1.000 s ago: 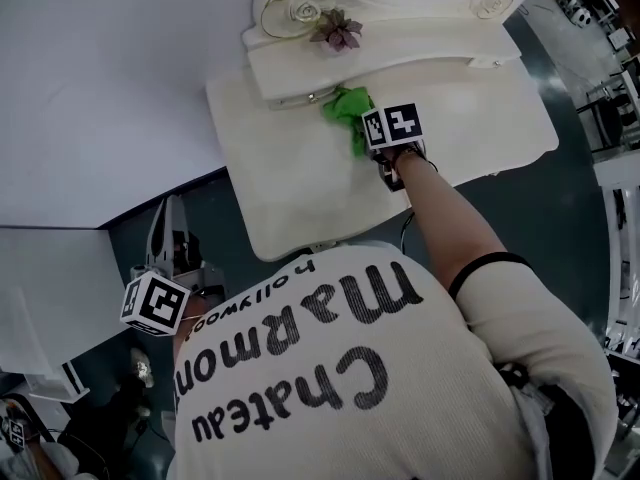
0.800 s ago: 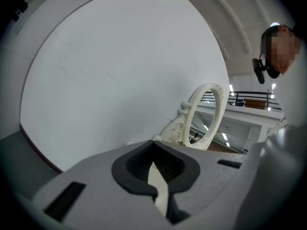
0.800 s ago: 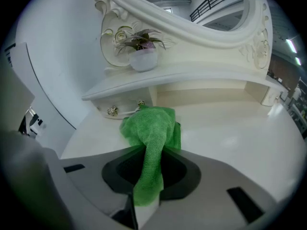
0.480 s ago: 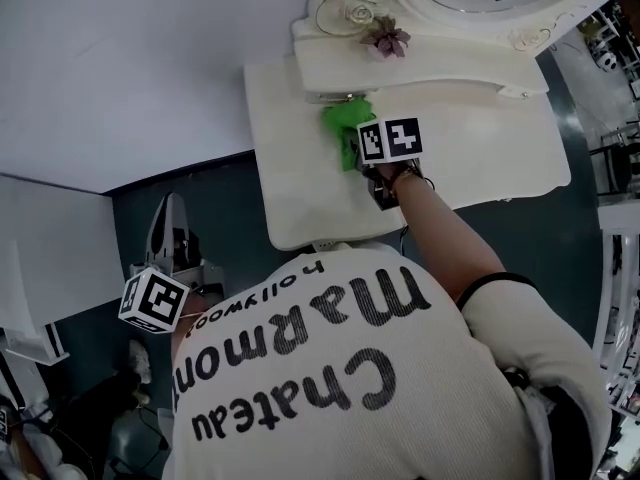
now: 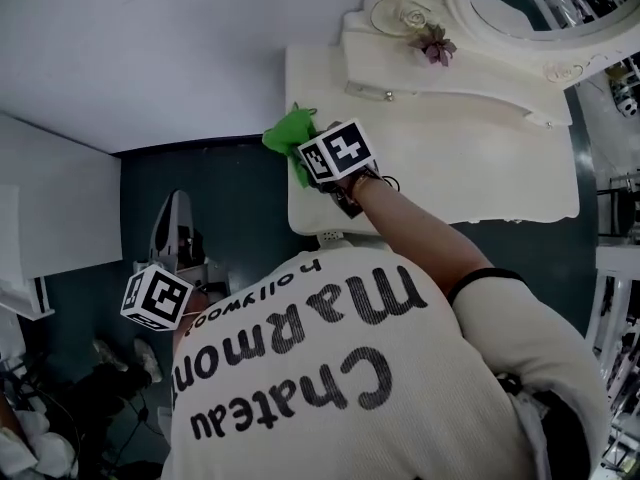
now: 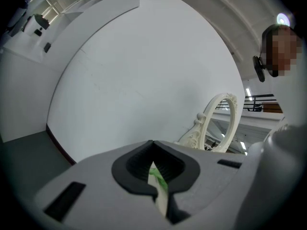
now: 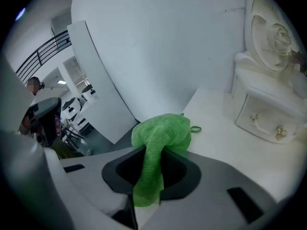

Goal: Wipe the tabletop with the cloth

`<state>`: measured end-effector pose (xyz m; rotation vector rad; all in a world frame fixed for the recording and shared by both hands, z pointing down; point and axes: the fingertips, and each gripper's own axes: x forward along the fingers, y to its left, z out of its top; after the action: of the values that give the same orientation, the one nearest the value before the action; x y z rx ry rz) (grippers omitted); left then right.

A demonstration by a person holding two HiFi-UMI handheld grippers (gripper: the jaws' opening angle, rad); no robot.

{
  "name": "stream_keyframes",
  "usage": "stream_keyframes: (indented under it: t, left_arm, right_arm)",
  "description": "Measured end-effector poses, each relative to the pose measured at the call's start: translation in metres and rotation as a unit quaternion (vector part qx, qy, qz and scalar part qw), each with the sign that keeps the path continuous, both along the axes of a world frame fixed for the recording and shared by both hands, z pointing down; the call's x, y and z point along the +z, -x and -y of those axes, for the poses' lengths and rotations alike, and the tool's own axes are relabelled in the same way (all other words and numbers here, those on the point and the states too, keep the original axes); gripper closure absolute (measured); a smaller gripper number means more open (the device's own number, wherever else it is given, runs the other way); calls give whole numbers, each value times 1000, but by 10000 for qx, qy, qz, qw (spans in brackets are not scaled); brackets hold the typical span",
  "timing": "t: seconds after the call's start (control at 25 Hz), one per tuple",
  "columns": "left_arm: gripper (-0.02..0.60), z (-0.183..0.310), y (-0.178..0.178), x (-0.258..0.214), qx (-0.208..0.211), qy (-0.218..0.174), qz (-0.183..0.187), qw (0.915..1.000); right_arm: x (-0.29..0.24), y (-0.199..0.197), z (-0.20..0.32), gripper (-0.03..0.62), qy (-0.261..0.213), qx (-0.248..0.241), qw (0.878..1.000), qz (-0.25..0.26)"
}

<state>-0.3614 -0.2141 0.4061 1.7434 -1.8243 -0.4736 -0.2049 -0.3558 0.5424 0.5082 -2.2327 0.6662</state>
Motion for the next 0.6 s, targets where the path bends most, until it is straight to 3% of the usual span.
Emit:
stream_keyframes:
  t: [0.2,0.6]
  left_arm:
    - [574,-20,14,-2,-221,-12,31,9997]
    - [574,-39,24,12,-358,172,-63,9992]
  right_arm:
    - [16,6,1,499,-31,110,9997,-219]
    - [22,0,6,502,-228,177,9994,-191]
